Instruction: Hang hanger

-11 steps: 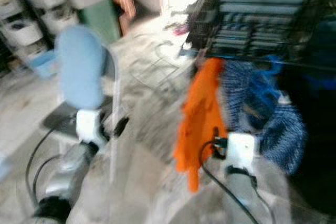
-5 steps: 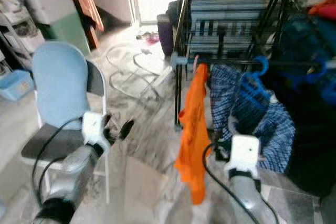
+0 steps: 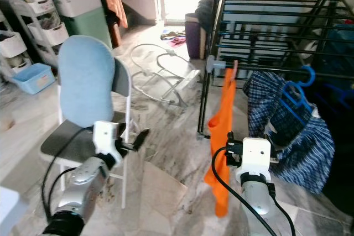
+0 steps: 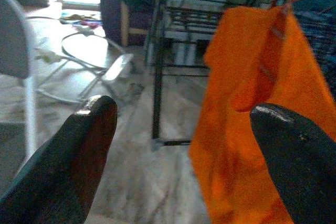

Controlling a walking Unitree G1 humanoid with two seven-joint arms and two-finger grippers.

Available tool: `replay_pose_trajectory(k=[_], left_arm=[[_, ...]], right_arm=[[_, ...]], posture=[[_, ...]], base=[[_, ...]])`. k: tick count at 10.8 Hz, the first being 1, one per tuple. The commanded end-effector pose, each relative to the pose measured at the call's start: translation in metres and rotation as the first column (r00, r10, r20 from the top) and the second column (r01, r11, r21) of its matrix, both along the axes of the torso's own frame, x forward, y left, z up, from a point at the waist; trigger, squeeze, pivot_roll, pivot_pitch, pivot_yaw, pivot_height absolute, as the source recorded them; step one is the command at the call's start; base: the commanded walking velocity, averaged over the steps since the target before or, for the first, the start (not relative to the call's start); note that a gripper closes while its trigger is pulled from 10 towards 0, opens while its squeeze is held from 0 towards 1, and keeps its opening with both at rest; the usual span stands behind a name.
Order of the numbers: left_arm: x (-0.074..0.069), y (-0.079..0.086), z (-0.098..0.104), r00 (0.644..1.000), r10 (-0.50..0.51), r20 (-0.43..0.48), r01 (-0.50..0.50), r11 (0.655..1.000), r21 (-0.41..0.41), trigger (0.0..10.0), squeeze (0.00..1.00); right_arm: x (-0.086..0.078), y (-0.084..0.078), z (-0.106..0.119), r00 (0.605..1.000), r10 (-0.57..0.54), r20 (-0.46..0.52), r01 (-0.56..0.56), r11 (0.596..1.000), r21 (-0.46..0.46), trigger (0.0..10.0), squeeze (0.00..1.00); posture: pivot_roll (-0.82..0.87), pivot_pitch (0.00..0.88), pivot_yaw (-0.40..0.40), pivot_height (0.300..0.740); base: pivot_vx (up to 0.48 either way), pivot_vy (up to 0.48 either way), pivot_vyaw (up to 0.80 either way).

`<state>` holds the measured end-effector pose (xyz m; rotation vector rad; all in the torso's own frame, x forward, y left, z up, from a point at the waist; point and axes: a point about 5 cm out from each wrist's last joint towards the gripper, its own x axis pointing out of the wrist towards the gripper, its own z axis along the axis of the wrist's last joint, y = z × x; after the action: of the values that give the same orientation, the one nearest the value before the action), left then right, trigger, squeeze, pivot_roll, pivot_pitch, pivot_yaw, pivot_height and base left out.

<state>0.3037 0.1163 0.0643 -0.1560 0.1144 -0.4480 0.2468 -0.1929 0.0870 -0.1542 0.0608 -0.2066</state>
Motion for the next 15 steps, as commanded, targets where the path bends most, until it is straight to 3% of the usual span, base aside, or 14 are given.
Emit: replay_pose_trajectory(k=[1, 5, 10, 12, 15], left_arm=[[0.002, 0.002, 0.004, 1.0, 0.0, 0.02, 0.0, 1.0, 0.005, 10.0, 0.0], [-0.002, -0.002, 0.003, 1.0, -0.028, 0.013, 0.029, 0.999, -0.018, 10.0, 0.0], [-0.002, -0.003, 0.002, 0.999, -0.041, 0.011, 0.041, 0.999, -0.019, 10.0, 0.0], [-0.004, -0.006, 0.001, 0.999, -0.05, 0.007, 0.05, 0.998, -0.025, 10.0, 0.0], [-0.006, -0.008, -0.001, 0.998, -0.059, 0.001, 0.059, 0.998, -0.021, 10.0, 0.0]], right_arm=[[0.0, -0.001, 0.001, 1.0, 0.001, 0.002, -0.001, 1.0, -0.006, 10.0, 0.0], [-0.002, -0.004, 0.0, 1.0, -0.003, -0.01, 0.003, 1.0, -0.002, 10.0, 0.0], [-0.001, -0.006, -0.001, 1.0, -0.011, -0.014, 0.011, 1.0, -0.007, 10.0, 0.0], [-0.001, -0.009, -0.003, 0.998, -0.048, -0.029, 0.048, 0.999, 0.006, 10.0, 0.0], [-0.002, -0.01, -0.004, 0.998, -0.057, -0.035, 0.057, 0.998, 0.001, 10.0, 0.0]], posture=[[-0.2, 0.0, 0.055, 0.74], [-0.21, 0.0, 0.051, 0.74], [-0.21, 0.0, 0.05, 0.74], [-0.21, 0.0, 0.052, 0.74], [-0.21, 0.0, 0.053, 0.74]], base=[[0.0, 0.0, 0.0], [0.248, 0.0, 0.0], [0.331, 0.342, 0.0], [0.0, 0.0, 0.0], [0.0, 0.0, -0.78]])
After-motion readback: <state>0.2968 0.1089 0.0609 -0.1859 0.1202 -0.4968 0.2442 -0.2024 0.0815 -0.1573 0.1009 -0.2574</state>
